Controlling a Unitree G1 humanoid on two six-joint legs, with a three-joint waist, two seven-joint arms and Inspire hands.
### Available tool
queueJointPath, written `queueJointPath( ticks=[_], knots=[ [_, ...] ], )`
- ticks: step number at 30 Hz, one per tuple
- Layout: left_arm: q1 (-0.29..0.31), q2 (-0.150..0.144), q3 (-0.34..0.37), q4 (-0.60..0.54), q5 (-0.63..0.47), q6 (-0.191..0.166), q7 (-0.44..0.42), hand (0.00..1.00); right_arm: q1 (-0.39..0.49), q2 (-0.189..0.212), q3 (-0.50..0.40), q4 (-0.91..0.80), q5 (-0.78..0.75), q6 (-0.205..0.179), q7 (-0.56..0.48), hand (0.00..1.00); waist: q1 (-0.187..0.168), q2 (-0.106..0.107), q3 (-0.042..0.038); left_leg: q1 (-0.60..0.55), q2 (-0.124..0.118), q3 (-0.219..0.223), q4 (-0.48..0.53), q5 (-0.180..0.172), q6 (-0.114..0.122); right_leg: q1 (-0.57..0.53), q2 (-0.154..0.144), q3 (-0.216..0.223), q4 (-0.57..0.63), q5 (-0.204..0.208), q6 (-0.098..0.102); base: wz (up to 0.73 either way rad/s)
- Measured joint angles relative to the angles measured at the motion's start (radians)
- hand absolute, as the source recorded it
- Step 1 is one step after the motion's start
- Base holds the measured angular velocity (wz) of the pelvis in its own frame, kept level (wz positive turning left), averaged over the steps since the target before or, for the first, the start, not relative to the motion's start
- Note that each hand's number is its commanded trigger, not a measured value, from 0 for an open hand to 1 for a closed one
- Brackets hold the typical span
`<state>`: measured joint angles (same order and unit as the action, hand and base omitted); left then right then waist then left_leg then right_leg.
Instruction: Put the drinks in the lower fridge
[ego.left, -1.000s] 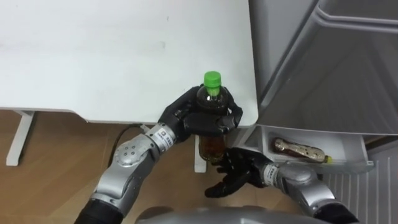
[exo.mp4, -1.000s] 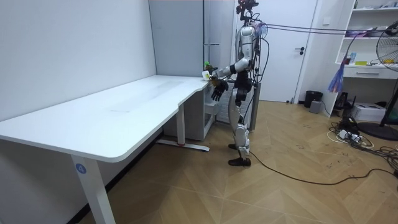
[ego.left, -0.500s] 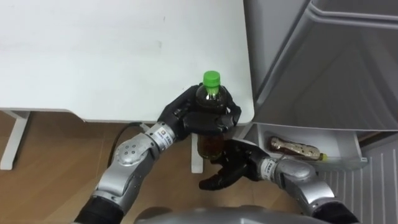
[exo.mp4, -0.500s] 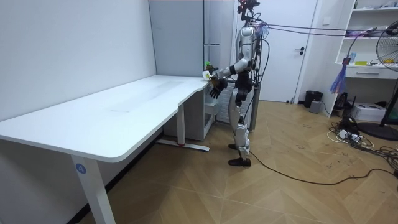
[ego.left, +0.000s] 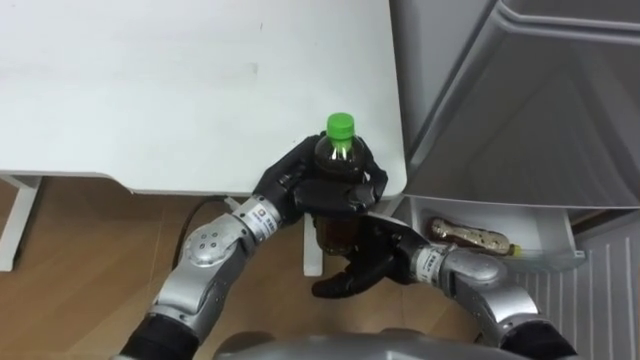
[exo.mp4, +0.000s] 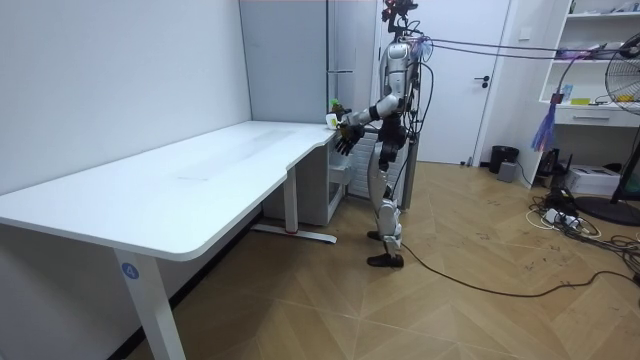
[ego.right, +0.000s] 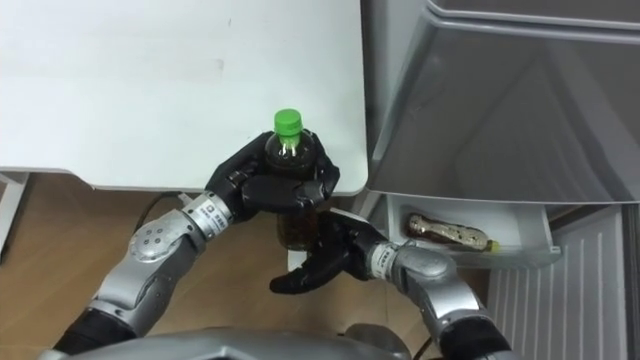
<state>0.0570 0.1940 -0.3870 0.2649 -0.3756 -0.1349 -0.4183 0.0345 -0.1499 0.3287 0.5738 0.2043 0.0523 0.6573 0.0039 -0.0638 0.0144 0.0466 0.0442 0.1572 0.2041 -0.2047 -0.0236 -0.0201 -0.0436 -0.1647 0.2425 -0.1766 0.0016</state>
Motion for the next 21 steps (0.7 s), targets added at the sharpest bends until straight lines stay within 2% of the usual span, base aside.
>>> queueJointPath(
  ticks=[7,12,21],
  knots=[
    [-0.008,0.02,-0.023,-0.001,0.043,-0.008,-0.005,1.0,0.0,-0.013,0.001,-0.002,0.035,0.0,0.002,0.0,0.001,0.013,-0.0065,0.0,0.0,0.001,-0.006,-0.002,0.003,0.002,0.001,-0.003,0.003,0.0,0.0,0.0],
    [-0.008,0.02,-0.031,0.002,0.054,-0.008,-0.005,1.0,-0.001,-0.014,0.002,-0.001,0.046,0.0,0.021,0.0,0.001,0.02,-0.0041,0.012,0.0,0.003,-0.01,-0.002,0.003,0.008,0.002,0.002,0.003,0.0,0.0,0.0],
    [-0.008,0.019,-0.028,-0.001,0.065,-0.01,-0.014,1.0,-0.003,-0.013,0.003,-0.028,0.114,0.002,0.023,0.0,0.006,0.02,-0.0039,0.017,0.001,0.003,-0.023,-0.002,0.003,0.006,0.009,0.012,-0.002,0.0,0.0,-0.04]
  ],
)
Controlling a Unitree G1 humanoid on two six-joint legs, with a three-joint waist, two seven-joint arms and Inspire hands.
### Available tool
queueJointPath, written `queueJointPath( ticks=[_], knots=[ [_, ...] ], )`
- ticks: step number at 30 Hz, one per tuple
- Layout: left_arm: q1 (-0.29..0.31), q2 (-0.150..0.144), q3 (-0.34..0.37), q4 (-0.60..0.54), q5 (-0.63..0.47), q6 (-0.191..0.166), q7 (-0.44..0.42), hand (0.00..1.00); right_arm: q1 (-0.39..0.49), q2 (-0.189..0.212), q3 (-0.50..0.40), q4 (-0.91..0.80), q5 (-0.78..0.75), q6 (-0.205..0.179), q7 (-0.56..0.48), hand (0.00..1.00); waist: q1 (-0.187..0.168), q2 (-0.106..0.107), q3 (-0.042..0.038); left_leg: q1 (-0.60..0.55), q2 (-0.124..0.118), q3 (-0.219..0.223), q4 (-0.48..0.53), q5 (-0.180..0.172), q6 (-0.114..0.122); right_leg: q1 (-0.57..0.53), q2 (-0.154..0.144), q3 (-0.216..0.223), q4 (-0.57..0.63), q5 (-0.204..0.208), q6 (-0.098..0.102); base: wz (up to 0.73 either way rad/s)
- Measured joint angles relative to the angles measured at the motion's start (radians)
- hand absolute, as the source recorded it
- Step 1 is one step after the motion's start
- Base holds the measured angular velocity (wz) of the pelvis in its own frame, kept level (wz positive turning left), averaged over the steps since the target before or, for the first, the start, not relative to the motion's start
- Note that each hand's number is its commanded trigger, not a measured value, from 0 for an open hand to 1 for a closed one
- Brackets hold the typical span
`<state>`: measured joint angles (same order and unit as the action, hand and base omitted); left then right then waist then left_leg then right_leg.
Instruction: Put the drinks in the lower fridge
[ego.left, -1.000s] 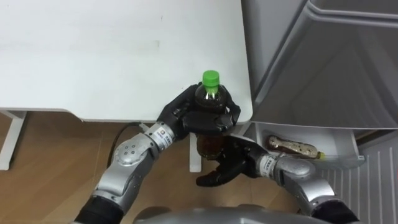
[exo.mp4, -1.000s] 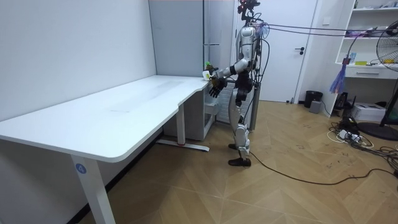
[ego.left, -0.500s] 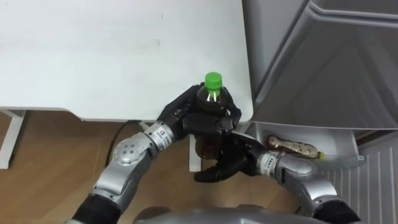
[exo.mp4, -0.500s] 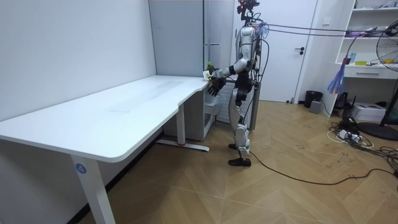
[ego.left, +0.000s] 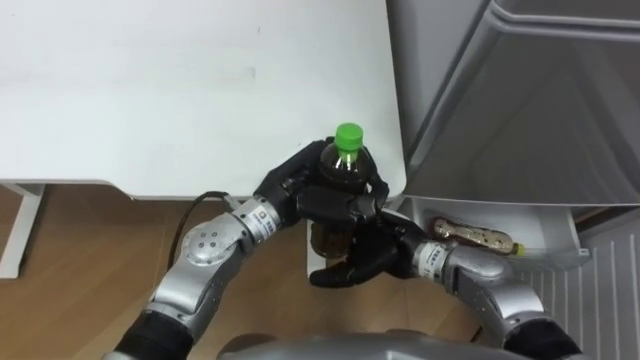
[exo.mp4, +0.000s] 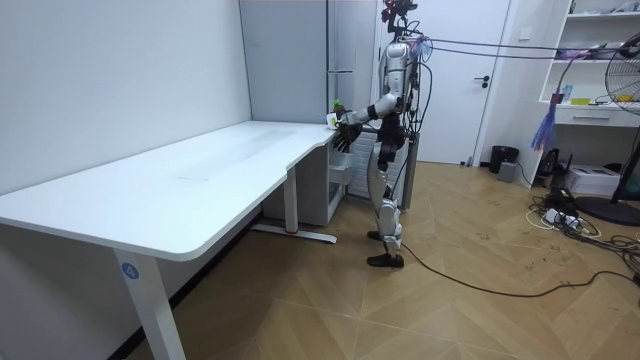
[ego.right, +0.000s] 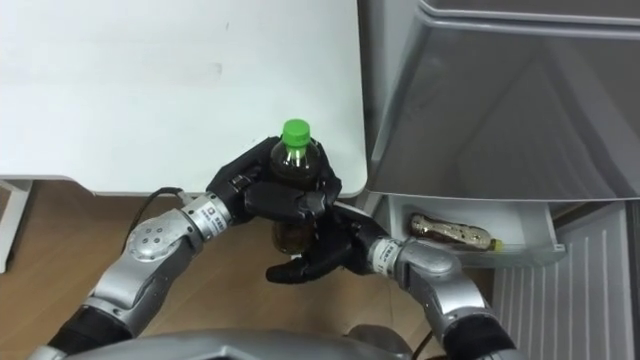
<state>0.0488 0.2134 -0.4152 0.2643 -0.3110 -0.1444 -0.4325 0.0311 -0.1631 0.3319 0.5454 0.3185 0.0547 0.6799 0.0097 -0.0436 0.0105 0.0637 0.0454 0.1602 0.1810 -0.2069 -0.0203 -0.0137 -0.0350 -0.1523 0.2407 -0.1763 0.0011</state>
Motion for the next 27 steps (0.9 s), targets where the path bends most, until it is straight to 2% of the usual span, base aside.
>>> queueJointPath(
  ticks=[3,4,6,14,19,26,27],
  knots=[
    [0.0,0.0,0.0,-0.003,0.0,0.0,-0.011,1.0,0.0,0.0,0.0,-0.002,0.001,0.003,0.0,0.0,0.0,0.0,0.0002,0.0,0.0,0.0,0.0,0.0,0.0,0.0,0.0,0.0,-0.001,0.0,0.0,0.0],
    [0.0,0.0,0.0,-0.004,0.0,0.0,-0.013,1.0,0.0,0.0,0.0,-0.002,0.001,0.004,0.001,0.25,0.0,0.0,0.0002,0.0,0.0,0.0,0.0,0.0,0.0,0.0,0.0,0.0,-0.002,0.0,0.0,0.0],
    [0.0,0.0,0.0,-0.005,0.001,0.0,-0.014,1.0,0.0,0.0,0.0,-0.002,0.001,0.004,0.001,1.0,0.0,0.0,0.0003,0.0,0.0,0.0,0.0,0.0,0.0,0.0,0.0,0.0,-0.003,0.0,0.0,0.0],
    [-0.001,-0.008,0.0,0.005,-0.002,0.0,-0.021,1.0,0.0,0.008,-0.001,0.001,0.031,0.014,-0.01,1.0,0.0,0.0,0.0028,0.002,0.0,0.0,0.001,0.0,0.0,0.001,0.0,0.009,-0.011,0.0,0.0,0.0],
    [-0.012,-0.012,-0.01,0.013,-0.002,-0.007,-0.021,1.0,0.0,0.006,0.001,0.002,0.045,0.021,-0.026,1.0,0.018,0.006,0.0079,0.001,0.0,0.0,0.002,0.0,0.0,-0.003,0.001,0.008,-0.018,0.002,0.001,0.0],
    [-0.017,-0.02,-0.01,0.02,-0.01,-0.01,-0.019,1.0,0.001,0.005,0.015,0.001,0.046,0.011,-0.04,1.0,0.022,0.006,0.0075,0.0,-0.001,0.0,0.002,0.0,0.0,-0.005,0.0,0.005,-0.019,0.003,0.001,0.0],
    [-0.017,-0.02,-0.011,0.02,-0.01,-0.01,-0.018,0.95,0.001,0.005,0.02,0.001,0.052,0.011,-0.046,1.0,0.021,0.005,0.0068,0.0,-0.001,0.0,0.002,0.0,0.0,-0.005,0.0,0.004,-0.019,0.003,0.0,0.0]
  ],
)
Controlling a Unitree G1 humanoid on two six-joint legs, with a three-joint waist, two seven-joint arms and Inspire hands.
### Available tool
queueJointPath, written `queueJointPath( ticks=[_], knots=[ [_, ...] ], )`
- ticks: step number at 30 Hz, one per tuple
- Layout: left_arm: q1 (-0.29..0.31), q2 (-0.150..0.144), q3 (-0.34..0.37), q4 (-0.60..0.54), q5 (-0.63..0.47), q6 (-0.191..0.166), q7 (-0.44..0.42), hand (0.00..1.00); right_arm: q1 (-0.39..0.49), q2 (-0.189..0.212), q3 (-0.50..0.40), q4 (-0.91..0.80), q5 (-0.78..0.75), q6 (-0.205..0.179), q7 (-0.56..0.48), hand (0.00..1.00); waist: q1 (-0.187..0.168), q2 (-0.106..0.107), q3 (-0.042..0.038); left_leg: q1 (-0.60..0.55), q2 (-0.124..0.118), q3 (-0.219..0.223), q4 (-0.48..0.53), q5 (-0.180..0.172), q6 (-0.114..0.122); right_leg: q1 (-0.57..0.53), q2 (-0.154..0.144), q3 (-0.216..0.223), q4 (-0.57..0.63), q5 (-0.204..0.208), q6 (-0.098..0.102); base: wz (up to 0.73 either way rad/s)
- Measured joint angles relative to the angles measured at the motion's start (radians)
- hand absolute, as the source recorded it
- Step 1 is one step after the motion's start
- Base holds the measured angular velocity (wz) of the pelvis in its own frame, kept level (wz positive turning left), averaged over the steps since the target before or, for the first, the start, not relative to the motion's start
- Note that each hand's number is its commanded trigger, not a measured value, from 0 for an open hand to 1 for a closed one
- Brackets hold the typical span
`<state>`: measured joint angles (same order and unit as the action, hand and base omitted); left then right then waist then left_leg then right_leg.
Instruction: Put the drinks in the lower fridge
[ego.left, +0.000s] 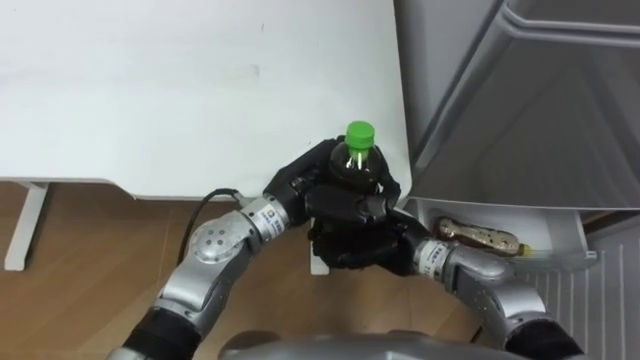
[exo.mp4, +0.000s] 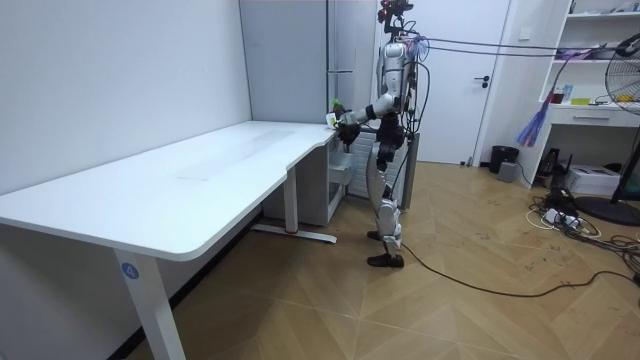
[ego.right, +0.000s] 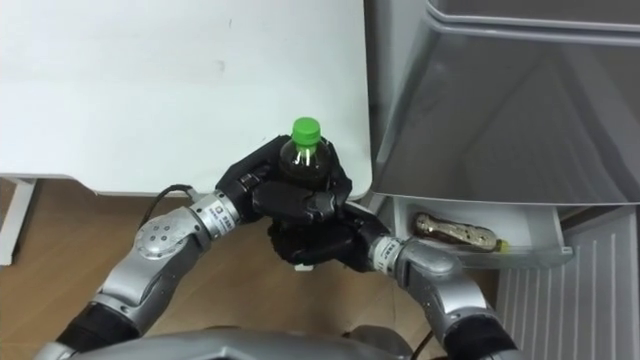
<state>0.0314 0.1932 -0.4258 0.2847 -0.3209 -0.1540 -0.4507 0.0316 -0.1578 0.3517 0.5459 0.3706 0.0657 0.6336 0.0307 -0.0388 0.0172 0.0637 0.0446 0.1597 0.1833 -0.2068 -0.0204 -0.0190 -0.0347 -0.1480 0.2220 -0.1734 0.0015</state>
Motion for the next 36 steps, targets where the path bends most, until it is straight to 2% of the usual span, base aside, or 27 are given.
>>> queueJointPath(
  ticks=[1,2,3,4,9,12,20,26,36],
  knots=[
    [-0.001,-0.003,0.0,0.004,0.0,0.0,0.0,0.61,0.0,0.0,0.0,0.0,0.001,0.0,-0.002,1.0,0.0,0.0,-0.0003,0.0,0.0,0.0,0.0,0.0,0.0,0.0,0.0,-0.001,0.0,0.001,0.0,0.0],
    [-0.003,-0.004,0.001,0.007,0.0,0.0,0.0,0.56,0.0,0.0,0.0,0.0,0.001,0.0,-0.003,1.0,0.001,0.0,-0.0003,0.0,0.0,0.0,0.0,0.0,0.0,0.0,0.0,-0.001,0.0,0.001,0.0,0.0],
    [-0.006,-0.006,0.001,0.01,0.0,0.0,0.0,0.05,0.0,0.0,0.0,0.0,0.001,0.0,-0.006,1.0,0.001,0.0,-0.0004,0.0,0.0,0.0,0.0,0.0,0.0,0.0,0.0,-0.001,0.0,0.002,0.0,0.0],
    [-0.006,-0.008,0.001,0.012,0.0,0.0,0.0,0.0,0.0,0.001,0.0,0.0,0.001,0.0,-0.008,1.0,0.0,0.0,-0.0004,0.0,0.0,0.0,0.0,0.0,0.0,0.0,0.0,-0.001,0.0,0.002,0.0,0.0],
    [-0.012,-0.011,0.004,0.019,0.0,0.0,0.002,0.0,0.002,0.001,0.0,0.001,0.004,0.0,-0.008,1.0,0.0,0.0,-0.0012,-0.002,0.0,0.0,0.004,0.0,0.0,0.0,0.0,-0.001,0.0,0.003,0.0,0.0],
    [-0.021,-0.022,0.007,0.028,0.001,-0.001,0.01,0.0,0.01,0.004,0.008,0.0,0.033,0.0,-0.008,1.0,0.0,0.0,-0.0033,-0.001,0.0,0.0,0.004,0.0,0.0,0.001,0.0,0.0,0.0,0.003,0.0,0.0],
    [-0.022,-0.023,0.0,0.025,0.0,0.001,0.034,0.0,0.011,0.004,0.032,0.0,0.078,0.0,-0.007,1.0,-0.004,-0.01,-0.0091,0.0,0.0,-0.002,0.004,0.0,0.0,0.007,0.0,0.001,0.002,0.008,-0.001,0.0],
    [-0.021,-0.023,-0.001,0.018,-0.003,0.002,0.049,0.0,0.011,0.003,0.042,-0.005,0.111,0.0,-0.007,1.0,-0.004,-0.014,-0.0075,-0.002,0.0,-0.001,0.005,0.0,0.0,0.001,0.0,0.003,-0.001,0.01,0.0,0.0],
    [-0.021,-0.024,-0.001,-0.007,-0.003,0.004,0.049,0.0,0.011,-0.003,0.048,-0.016,0.141,0.001,0.003,1.0,-0.004,-0.008,-0.0045,-0.02,0.0,-0.002,0.006,0.0,0.0,-0.011,0.001,0.004,0.003,0.012,0.0,0.0]
  ],
)
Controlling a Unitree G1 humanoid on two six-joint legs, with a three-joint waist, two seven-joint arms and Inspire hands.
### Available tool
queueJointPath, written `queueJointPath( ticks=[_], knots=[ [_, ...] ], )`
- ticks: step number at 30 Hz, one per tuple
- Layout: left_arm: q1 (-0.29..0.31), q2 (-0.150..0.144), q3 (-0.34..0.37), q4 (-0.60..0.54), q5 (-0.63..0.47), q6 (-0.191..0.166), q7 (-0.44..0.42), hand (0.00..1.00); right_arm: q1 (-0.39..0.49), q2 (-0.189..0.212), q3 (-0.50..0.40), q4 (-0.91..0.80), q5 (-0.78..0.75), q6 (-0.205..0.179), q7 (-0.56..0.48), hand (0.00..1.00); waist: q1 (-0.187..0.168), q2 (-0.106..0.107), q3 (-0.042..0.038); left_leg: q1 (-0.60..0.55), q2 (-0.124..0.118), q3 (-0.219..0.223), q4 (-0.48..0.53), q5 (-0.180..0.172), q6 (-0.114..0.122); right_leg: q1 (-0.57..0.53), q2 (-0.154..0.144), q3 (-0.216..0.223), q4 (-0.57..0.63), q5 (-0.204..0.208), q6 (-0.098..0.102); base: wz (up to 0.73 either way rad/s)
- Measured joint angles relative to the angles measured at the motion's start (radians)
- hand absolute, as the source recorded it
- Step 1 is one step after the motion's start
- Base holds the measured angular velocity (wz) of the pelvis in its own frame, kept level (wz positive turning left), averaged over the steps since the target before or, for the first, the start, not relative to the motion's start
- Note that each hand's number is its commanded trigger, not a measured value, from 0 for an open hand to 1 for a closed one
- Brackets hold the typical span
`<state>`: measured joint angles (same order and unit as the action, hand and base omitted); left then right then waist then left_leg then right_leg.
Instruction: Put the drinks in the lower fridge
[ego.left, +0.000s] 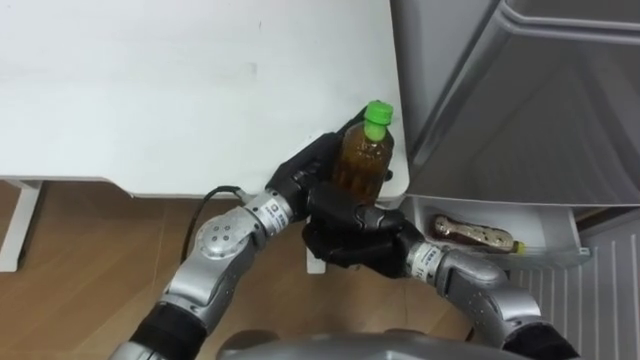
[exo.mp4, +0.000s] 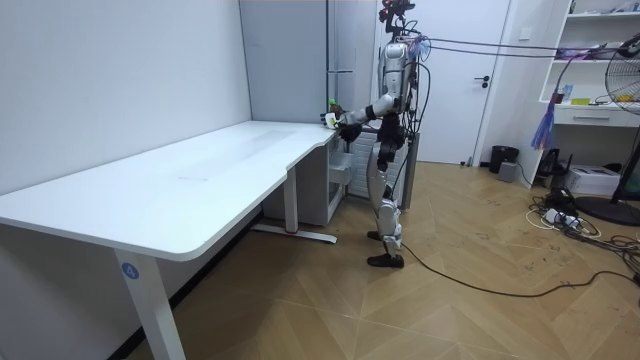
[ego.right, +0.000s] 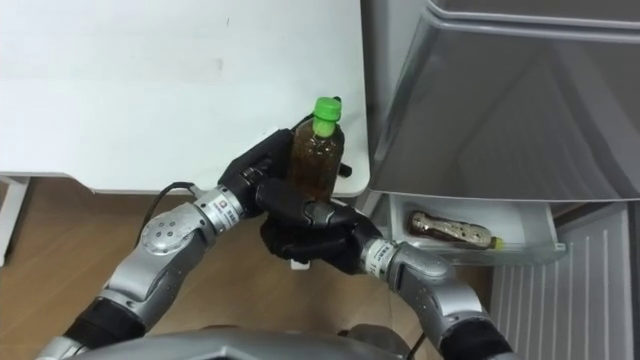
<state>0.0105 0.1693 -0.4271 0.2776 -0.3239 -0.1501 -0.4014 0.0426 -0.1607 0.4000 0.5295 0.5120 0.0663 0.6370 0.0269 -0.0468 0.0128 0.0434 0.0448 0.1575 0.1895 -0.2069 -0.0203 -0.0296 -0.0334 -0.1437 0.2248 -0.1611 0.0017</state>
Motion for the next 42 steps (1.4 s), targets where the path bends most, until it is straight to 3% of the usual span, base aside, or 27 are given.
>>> queueJointPath(
  ticks=[9,14,17,23,28,34,38,42],
  knots=[
    [0.0,0.009,0.005,-0.057,-0.001,0.044,0.026,0.0,-0.003,-0.014,0.001,0.0,0.0,0.0,0.0,1.0,0.0,0.013,0.0046,-0.006,0.002,-0.001,0.009,0.0,0.0,-0.004,-0.003,-0.007,0.008,0.001,-0.001,0.0],
    [0.002,0.014,0.062,-0.139,-0.013,0.068,0.041,0.0,-0.003,-0.03,0.0,0.001,-0.001,0.0,0.0,1.0,-0.007,0.012,0.0051,0.002,0.003,-0.001,0.008,0.0,0.0,0.01,-0.001,-0.011,0.001,0.002,-0.002,0.01],
    [0.003,0.033,0.082,-0.22,-0.037,0.068,0.064,0.0,-0.003,-0.033,0.0,0.001,0.0,0.0,0.0,1.0,-0.004,0.013,0.0052,0.004,0.005,-0.005,0.009,0.0,0.0,0.012,0.002,-0.01,-0.003,0.003,-0.003,0.0],
    [0.003,0.022,0.149,-0.26,-0.035,0.068,0.104,0.0,-0.001,-0.044,-0.008,0.008,-0.005,0.0,0.016,1.0,0.005,0.023,0.0066,0.009,0.007,-0.009,0.01,-0.001,-0.001,0.018,0.005,-0.008,-0.006,0.004,-0.005,-0.01],
    [0.003,0.021,0.232,-0.346,-0.038,0.068,0.144,0.0,0.0,-0.058,-0.037,0.008,-0.005,0.0,0.028,1.0,0.008,0.038,0.008,0.01,0.006,-0.024,0.008,-0.001,-0.001,0.021,0.004,-0.01,-0.006,0.004,-0.005,0.01],
    [0.005,0.023,0.274,-0.377,-0.038,0.063,0.212,0.0,0.026,-0.07,-0.072,0.005,-0.01,0.0,0.031,1.0,0.01,0.066,0.0054,0.023,0.005,-0.024,0.005,-0.001,-0.001,0.035,0.004,-0.011,-0.009,0.003,-0.004,0.02],
    [0.005,0.023,0.321,-0.382,-0.037,0.063,0.245,0.0,0.061,-0.062,-0.121,0.001,-0.014,-0.001,0.032,1.0,0.008,0.067,0.0046,0.021,0.005,-0.024,0.007,0.0,-0.001,0.032,0.004,-0.006,-0.004,0.003,-0.004,0.0],
    [0.012,0.023,0.419,-0.433,-0.039,0.049,0.317,0.0,0.108,-0.073,-0.147,-0.008,-0.015,-0.001,0.041,1.0,0.024,0.062,0.0011,0.026,0.004,-0.024,-0.001,0.0,0.0,0.031,0.003,-0.011,-0.004,0.003,-0.004,-0.01]
  ],
)
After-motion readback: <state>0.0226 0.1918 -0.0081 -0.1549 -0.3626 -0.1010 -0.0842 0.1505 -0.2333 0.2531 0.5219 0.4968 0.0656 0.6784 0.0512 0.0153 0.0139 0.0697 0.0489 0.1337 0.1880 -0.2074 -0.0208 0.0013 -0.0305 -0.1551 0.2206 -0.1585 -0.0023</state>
